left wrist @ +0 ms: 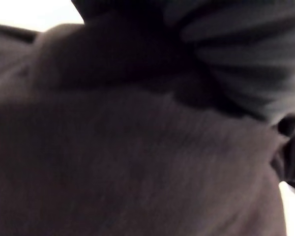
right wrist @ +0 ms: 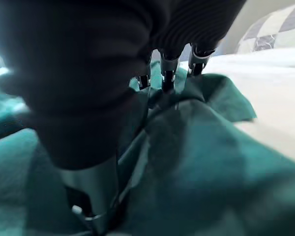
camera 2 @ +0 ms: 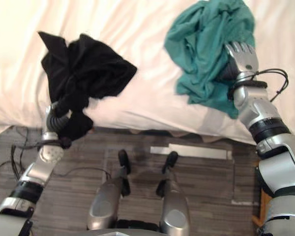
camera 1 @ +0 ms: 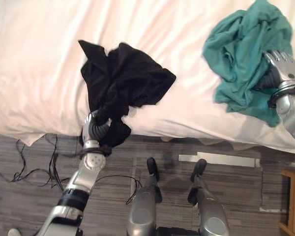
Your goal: Tidy up the quilt and then pick up the clothes from the bed and put them into the laundry hamper.
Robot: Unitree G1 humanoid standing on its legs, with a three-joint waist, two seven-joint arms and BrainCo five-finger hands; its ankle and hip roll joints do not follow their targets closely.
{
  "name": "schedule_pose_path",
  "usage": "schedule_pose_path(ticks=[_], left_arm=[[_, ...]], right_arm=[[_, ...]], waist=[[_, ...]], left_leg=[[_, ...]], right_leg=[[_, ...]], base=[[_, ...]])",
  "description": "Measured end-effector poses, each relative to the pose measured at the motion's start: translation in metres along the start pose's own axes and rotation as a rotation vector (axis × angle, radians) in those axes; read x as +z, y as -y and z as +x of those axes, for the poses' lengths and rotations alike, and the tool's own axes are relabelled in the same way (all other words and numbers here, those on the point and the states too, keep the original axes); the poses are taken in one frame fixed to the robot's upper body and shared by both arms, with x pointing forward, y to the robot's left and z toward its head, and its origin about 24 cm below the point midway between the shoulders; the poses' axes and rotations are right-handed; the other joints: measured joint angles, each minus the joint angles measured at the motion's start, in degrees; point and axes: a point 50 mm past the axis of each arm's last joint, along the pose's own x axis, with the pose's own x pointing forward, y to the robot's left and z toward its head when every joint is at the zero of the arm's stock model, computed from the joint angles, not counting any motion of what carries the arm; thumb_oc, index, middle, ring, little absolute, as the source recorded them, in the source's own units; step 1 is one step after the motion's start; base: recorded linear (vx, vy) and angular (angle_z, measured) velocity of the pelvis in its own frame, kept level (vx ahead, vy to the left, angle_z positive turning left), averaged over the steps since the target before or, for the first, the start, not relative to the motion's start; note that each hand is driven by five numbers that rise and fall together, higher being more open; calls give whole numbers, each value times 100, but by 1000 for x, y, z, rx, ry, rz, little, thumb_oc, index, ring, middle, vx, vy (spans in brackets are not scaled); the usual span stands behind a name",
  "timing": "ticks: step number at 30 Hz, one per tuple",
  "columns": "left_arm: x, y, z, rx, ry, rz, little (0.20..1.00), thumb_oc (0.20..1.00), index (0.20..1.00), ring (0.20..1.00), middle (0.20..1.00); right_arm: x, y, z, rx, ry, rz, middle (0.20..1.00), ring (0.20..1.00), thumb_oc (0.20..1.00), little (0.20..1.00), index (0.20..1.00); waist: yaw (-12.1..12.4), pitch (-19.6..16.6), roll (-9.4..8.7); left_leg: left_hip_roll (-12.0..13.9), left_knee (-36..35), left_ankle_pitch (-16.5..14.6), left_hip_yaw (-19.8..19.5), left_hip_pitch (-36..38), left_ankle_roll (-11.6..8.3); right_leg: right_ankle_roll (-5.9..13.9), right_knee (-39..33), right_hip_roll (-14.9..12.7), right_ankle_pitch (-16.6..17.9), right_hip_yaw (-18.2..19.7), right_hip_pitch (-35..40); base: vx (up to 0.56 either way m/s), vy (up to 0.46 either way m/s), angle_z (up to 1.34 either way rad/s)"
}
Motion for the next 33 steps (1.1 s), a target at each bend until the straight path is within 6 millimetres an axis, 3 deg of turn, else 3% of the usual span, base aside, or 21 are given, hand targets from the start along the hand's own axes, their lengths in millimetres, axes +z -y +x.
schedule_pose_path(ticks=[1, 2, 4, 5, 7, 8, 9, 11, 14, 18, 19, 20, 21, 24, 27, 28, 29, 30, 31, 32, 33], left_arm=[[-14, 5, -9, -40, -55, 12, 200, 200, 200, 200, 200], [-44, 17, -27, -137, -192, 45, 200, 200, 200, 200, 200], [-71, 31, -50, -206, -351, 26, 200, 200, 200, 200, 200], [-89, 40, -80, -264, -468, -58, 200, 200, 200, 200, 200], [-98, 43, -104, -301, -514, -100, 200, 200, 200, 200, 200], [-100, 42, -108, -323, -527, -97, 200, 200, 200, 200, 200], [-108, 38, -119, -336, -569, -91, 200, 200, 200, 200, 200], [-114, 35, -123, -348, -600, -96, 200, 200, 200, 200, 200], [-118, 35, -126, -351, -630, -133, 200, 200, 200, 200, 200], [-115, 44, -127, -335, -639, -211, 200, 200, 200, 200, 200], [-113, 50, -126, -297, -648, -290, 200, 200, 200, 200, 200], [-112, 52, -127, -285, -654, -313, 200, 200, 200, 200, 200], [-114, 51, -130, -265, -666, -339, 200, 200, 200, 200, 200], [-125, 56, -150, -230, -754, -390, 200, 200, 200, 200, 200], [-112, 75, -149, -202, -736, -489, 200, 200, 200, 200, 200], [-102, 82, -138, -220, -683, -500, 200, 200, 200, 200, 200], [-100, 81, -134, -219, -667, -495, 200, 200, 200, 200, 200], [-103, 77, -133, -194, -676, -475, 200, 200, 200, 200, 200], [-106, 75, -136, -170, -699, -464, 200, 200, 200, 200, 200], [-108, 74, -139, -164, -711, -458, 200, 200, 200, 200, 200], [-109, 74, -142, -153, -723, -453, 200, 200, 200, 200, 200]], right_arm=[[-1, -3, -1, 11, -13, 9, 200, 200, 200, 200, 200], [-4, -5, -2, 24, -25, 20, 200, 200, 200, 200, 200], [-10, -13, -8, 45, -56, 69, 200, 200, 200, 200, 200], [-23, -45, -40, 80, -127, 248, 200, 200, 200, 200, 200], [-25, -101, -94, 232, -164, 366, 200, 200, 200, 200, 200], [-24, -108, -111, 251, -174, 435, 200, 200, 200, 200, 200], [-16, -134, -145, 345, -189, 526, 200, 200, 200, 200, 200], [-5, -157, -179, 480, -196, 610, 200, 200, 200, 200, 200], [-4, -194, -246, 670, -377, 787, 200, 200, 200, 200, 200], [-21, -222, -336, 895, -656, 860, 200, 200, 200, 200, 200], [-22, -226, -365, 948, -746, 873, 200, 200, 200, 200, 200], [-19, -228, -382, 1011, -764, 866, 200, 200, 200, 200, 200], [-7, -234, -393, 1109, -739, 856, 200, 200, 200, 200, 200], [10, -242, -373, 1138, -657, 858, 200, 200, 200, 200, 200], [17, -239, -343, 1098, -530, 796, 200, 200, 200, 200, 200], [19, -239, -341, 1096, -496, 760, 200, 200, 200, 200, 200], [22, -239, -334, 1081, -478, 759, 200, 200, 200, 200, 200], [28, -235, -308, 1014, -433, 773, 200, 200, 200, 200, 200], [32, -226, -287, 934, -381, 790, 200, 200, 200, 200, 200], [30, -223, -282, 900, -384, 803, 200, 200, 200, 200, 200], [28, -220, -277, 860, -397, 813, 200, 200, 200, 200, 200]], waist=[[-2, -2, 6], [-15, -2, 4], [-13, -1, 2], [21, 10, -45], [15, -104, -134], [47, -133, -163], [-24, -362, -407], [-174, -612, -601], [-521, -1124, -827], [-822, -1355, -767], [-863, -1412, -660], [-975, -1482, -635], [-911, -1524, -598], [-727, -1597, -402], [-382, -1667, -7], [-283, -1690, -124], [-269, -1756, -260], [-104, -1775, -317], [-151, -1809, -241], [-166, -1801, -252], [-109, -1839, -241]], left_leg=[[-1, 0, 0, -9, 12, 0], [-7, 0, 0, -23, 47, 0], [-4, 0, 0, -112, 163, 1], [12, -1, -17, -235, 483, 12], [28, -2, -155, -243, 945, -1], [6, -3, -238, -262, 1070, -6], [-46, -5, -282, -173, 1137, -25], [-41, -4, -275, -119, 1164, -22], [-31, -5, -277, -58, 1227, -26], [-48, -41, -342, -18, 1311, -82], [-36, -9, -321, -281, 1271, -61], [-40, -27, -317, -482, 1181, -9], [-85, -22, -212, -632, 1121, 48], [-30, -30, -91, -723, 979, -2], [-137, 35, -37, -1335, 657, -82], [-8, 0, -364, -490, 611, 213], [74, 43, -535, 113, 501, 110], [246, 261, -480, 990, 294, 95], [513, 600, -557, 2174, 253, 180], [532, 715, -593, 2287, 284, 240], [596, 935, -739, 2795, 437, 409]], right_leg=[[-4, 46, -14, -3, -26, 2], [-4, 87, -33, -3, -61, 44], [-4, 89, -39, -3, -136, 214], [27, -10, -3, -30, -247, 690], [148, -8, 18, -172, -279, 1201], [179, 7, 11, -338, -277, 1366], [225, 5, -60, -524, -232, 1398], [233, -46, -46, -509, -151, 1409], [230, -64, -21, -503, -72, 1423], [234, -41, -9, -504, 116, 1556], [282, 181, 86, -689, 596, 1548], [321, 286, 180, -944, 1289, 1518], [314, 256, 234, -1090, 1632, 1446], [304, -187, 308, -786, 1489, 1645], [289, -188, 238, -740, 392, 1999], [251, -202, 12, -777, -532, 2154], [215, -209, -111, -866, -817, 2135], [191, -190, -265, -861, -1362, 2139], [284, -157, -337, -746, -1935, 2217], [306, -134, -413, -765, -2141, 2315], [368, -35, -593, -726, -2671, 2525]], base=[[16, 7, 11], [30, 4, 17], [117, -6, 34], [141, 0, 65], [106, 21, 50], [130, 29, 0], [109, 28, -23], [76, 43, -27], [23, 50, -12], [33, 6, -9], [-25, 72, 72], [-53, 69, 107], [-63, 22, 51], [-58, 5, 33], [-212, 94, 169], [-294, 160, 261], [-213, 108, 288], [-268, 168, 253], [-146, 189, 242], [-151, 273, 241], [44, 342, 255]])
